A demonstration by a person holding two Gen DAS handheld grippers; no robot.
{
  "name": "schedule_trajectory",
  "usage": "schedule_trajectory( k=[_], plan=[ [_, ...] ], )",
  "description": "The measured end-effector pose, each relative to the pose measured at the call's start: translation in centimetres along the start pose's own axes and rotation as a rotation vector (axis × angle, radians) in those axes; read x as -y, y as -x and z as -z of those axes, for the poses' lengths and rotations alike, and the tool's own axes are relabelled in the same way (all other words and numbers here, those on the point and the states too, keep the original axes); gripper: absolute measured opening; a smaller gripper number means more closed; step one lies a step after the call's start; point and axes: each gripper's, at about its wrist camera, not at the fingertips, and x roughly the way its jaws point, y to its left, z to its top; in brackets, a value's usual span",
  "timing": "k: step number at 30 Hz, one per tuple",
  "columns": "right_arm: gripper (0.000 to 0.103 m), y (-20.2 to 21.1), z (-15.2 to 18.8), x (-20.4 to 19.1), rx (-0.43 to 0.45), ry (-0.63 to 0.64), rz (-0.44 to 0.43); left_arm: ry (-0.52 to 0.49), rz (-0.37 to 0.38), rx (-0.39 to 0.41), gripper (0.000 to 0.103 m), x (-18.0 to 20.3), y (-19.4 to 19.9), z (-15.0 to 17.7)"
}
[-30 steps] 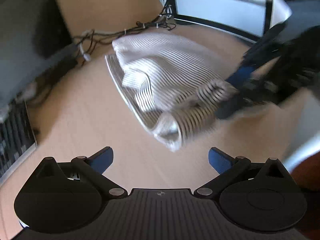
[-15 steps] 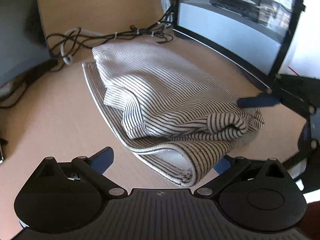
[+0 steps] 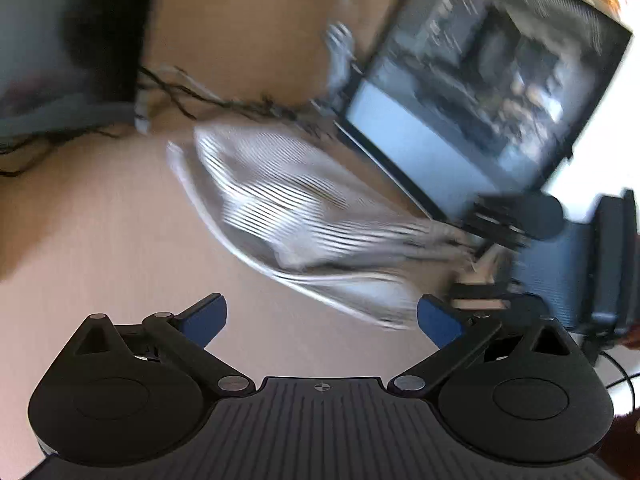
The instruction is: Fold clothes
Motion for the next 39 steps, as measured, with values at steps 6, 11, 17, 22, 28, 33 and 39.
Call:
schedule_trajectory(
  k=[6, 11, 17, 22, 28, 33, 39],
  plan=[
    [0.026, 5.8, -0.6, -1.2, -0.037, 0.118, -0.123, -0.062, -0.047, 0.011, 0.103, 0.1, -2.7, -2.3],
    [0.024, 11.0, -1.0, -3.5, -0.040, 0.208, -0.203, -0.249, -0.001, -0.095, 0.103, 2.3, -7.5, -1.0],
    [0.006, 16.1, -3.7, -0.9, -0.024, 0.322, -0.196, -0.397, 0.119, -0.216, 0.099, 3.0, -8.8, 1.8],
    [0.000, 14.1, -6.3, 3.3, 0.004, 0.331, -0.122, -0.420, 0.125, -0.235, 0.099, 2.7, -6.4, 4.9],
    [0.002, 11.1, -5.0, 5.6, -0.050, 0.200, -0.173, -0.225, 0.090, -0.188, 0.100, 0.8, -3.7, 4.3],
    [0.036, 12.3, 0.0, 2.7, -0.113, 0.108, -0.218, -0.222, 0.094, -0.184, 0.103, 2.8, -3.2, 3.5],
    [0.039, 10.8, 4.5, -1.2, -0.187, -0.137, -0.272, -0.194, 0.090, -0.191, 0.103, 5.0, -4.2, 2.7]
  ],
)
